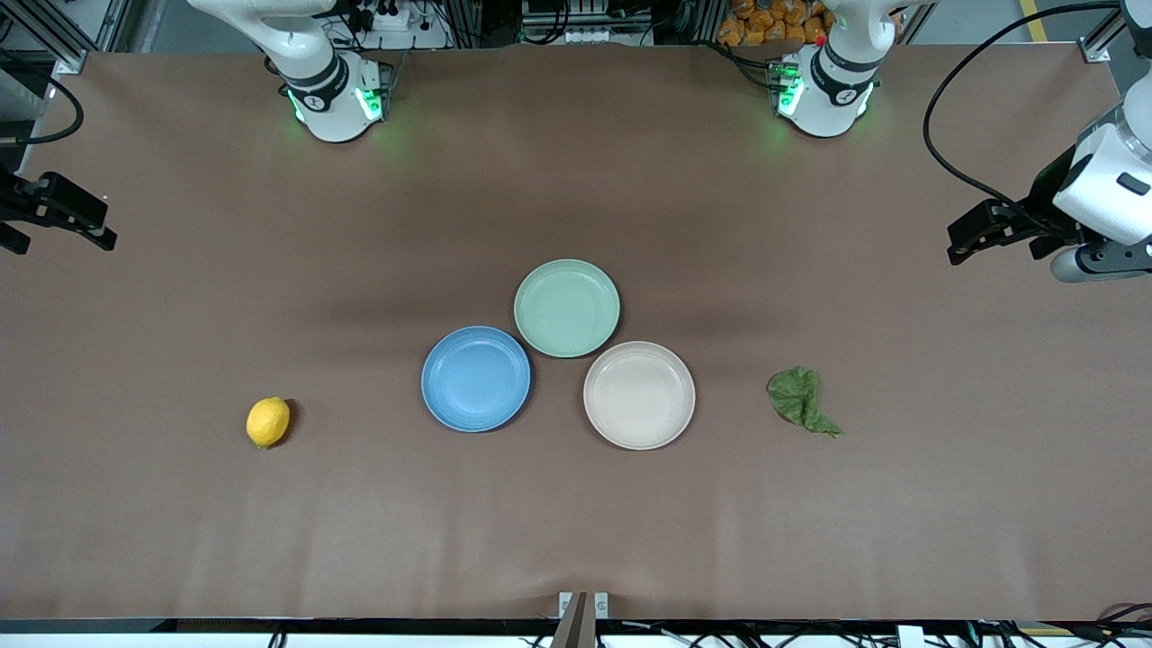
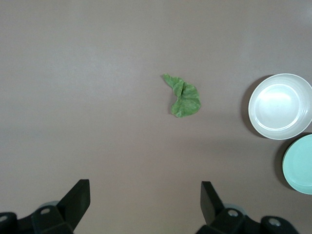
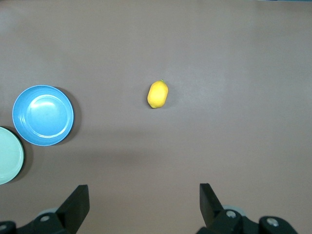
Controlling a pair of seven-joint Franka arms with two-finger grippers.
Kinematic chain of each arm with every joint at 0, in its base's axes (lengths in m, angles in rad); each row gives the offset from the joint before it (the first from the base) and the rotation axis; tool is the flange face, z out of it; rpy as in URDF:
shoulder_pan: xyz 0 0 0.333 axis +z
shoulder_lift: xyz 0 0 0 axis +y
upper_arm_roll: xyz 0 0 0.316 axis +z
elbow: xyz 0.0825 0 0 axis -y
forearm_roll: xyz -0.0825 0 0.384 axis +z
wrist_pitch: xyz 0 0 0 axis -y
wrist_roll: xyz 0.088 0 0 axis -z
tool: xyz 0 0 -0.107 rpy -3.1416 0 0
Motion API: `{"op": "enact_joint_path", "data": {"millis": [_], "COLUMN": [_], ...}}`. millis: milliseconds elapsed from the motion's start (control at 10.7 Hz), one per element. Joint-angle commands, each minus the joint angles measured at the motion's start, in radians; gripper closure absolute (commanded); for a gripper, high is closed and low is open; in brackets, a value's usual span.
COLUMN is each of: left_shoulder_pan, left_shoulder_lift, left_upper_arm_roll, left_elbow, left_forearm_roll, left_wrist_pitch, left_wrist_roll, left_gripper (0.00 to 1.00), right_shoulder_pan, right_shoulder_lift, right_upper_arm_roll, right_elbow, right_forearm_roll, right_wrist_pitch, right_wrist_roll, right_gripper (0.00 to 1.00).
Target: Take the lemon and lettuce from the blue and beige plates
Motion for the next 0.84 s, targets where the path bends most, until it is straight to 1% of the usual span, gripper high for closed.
{"op": "enact_joint_path", "data": {"millis": [0,748], "left_shoulder_pan": [-0.001,0.001], "left_shoulder_lift": [-0.006,-0.006], "left_upper_arm_roll": [-0.003,-0.001], "left_elbow": [0.007,0.007], "left_forearm_roll": [0.023,0.023], "left_wrist_pitch": [-0.001,-0.001], "left_wrist_roll": [-0.012,-0.009], "left_gripper": [0.0,0.0], "right_shoulder_pan": [-0.004,-0.015], "right_shoulder_lift": [-0.008,-0.008], "right_upper_arm_roll": [-0.003,-0.003], "right_elbow": [0.0,-0.001], "right_forearm_roll": [0.019,0.019], "right_wrist_pitch": [-0.012,-0.012], "right_wrist_roll": [0.0,0.004], "right_gripper": [0.0,0.0]}}
